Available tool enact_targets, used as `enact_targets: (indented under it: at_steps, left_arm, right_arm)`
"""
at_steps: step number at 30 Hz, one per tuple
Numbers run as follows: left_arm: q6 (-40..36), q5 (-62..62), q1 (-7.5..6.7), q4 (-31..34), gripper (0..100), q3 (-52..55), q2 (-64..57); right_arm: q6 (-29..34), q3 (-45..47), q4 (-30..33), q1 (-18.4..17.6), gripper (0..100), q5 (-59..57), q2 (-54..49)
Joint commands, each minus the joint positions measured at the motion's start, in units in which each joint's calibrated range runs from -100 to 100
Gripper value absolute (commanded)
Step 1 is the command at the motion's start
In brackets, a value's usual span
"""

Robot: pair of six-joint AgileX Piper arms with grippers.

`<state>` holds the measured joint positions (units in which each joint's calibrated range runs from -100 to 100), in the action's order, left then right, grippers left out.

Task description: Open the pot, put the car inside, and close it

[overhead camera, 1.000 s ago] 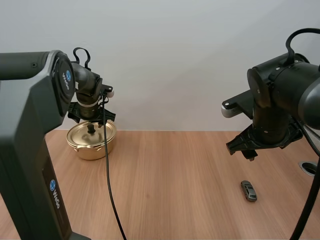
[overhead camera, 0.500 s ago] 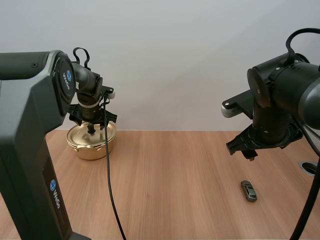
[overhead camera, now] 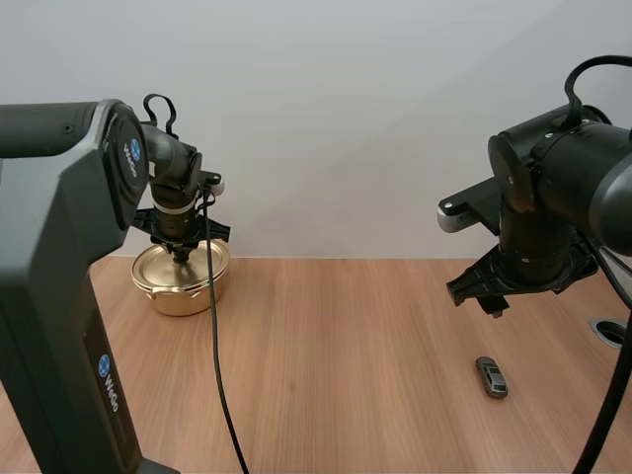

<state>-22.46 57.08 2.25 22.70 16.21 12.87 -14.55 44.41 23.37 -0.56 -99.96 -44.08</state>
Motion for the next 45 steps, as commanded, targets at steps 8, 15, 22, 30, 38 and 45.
enact_targets:
  at_steps: [8,15,22,30,38,45]
  left_arm:
    - [0.2,11.5,0.01,0.0,0,-10.6,-2.3]
    - [1.5,17.4,0.01,-1.2,0,-18.4,-10.7]
    - [7.4,23.0,0.01,-8.1,0,-19.5,-18.5]
    - [12.0,31.6,0.01,-11.8,0,-19.5,-26.3]
    - [13.9,38.6,0.01,-12.2,0,-19.5,-31.6]
    - [14.5,42.9,0.01,-12.3,0,-19.5,-34.3]
  right_arm:
    - [1.9,0.1,-1.9,1.0,100,0.0,0.1]
    - [3.5,0.1,-11.6,1.8,100,9.5,0.2]
    - [6.1,0.1,-9.9,1.8,100,14.1,3.3]
    - [12.3,10.0,-4.2,1.8,100,23.6,8.5]
    - [15.3,17.3,-1.1,1.8,100,29.2,9.9]
    - [20.1,20.0,4.2,1.8,100,30.7,9.9]
